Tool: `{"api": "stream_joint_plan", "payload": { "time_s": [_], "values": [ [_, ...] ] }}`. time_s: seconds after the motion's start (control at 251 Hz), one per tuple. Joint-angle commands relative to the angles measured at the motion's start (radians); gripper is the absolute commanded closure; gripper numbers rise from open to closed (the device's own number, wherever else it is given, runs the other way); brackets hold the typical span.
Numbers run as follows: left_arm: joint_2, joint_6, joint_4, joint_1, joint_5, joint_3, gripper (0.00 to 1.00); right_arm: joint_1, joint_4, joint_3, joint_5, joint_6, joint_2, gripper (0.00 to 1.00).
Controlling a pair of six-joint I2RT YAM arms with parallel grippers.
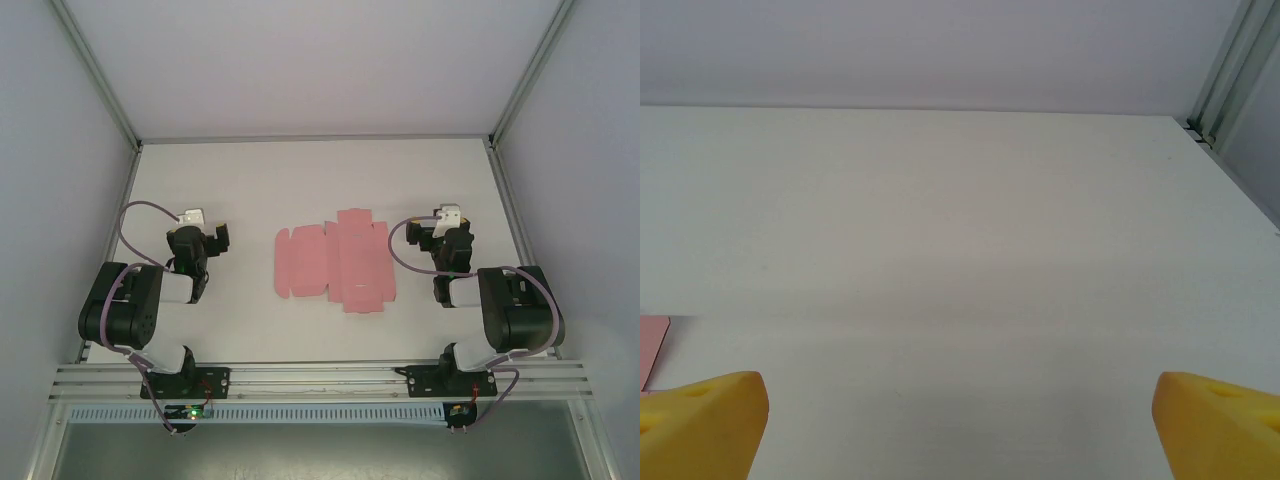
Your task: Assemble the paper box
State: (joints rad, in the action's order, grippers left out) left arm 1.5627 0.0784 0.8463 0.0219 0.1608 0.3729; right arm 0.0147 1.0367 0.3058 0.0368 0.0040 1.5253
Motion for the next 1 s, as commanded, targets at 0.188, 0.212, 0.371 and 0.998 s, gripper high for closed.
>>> {"api": "stream_joint_plan", "payload": {
  "time_s": [0.188,0.212,0.371,0.998],
  "values": [
    [-0.007,-0.014,0.050,-0.008,0.004,0.008,0.00,-0.009,0.012,0.017,0.010,0.017,-0.004,0.02],
    [-0.008,-0.014,0.050,-0.008,0.004,0.008,0.00,-0.008,0.011,0.018,0.012,0.017,-0.005,0.02],
    [-0.007,-0.013,0.048,-0.008,0.004,0.010,0.00,-0.010,0.008,0.021,0.010,0.019,-0.005,0.02],
    [-0.383,0.222,-0.790,-0.008,-0.054,0.320,0.00,0.039,-0.657,0.213,-0.031,0.195,-0.410,0.02]
  ]
}}
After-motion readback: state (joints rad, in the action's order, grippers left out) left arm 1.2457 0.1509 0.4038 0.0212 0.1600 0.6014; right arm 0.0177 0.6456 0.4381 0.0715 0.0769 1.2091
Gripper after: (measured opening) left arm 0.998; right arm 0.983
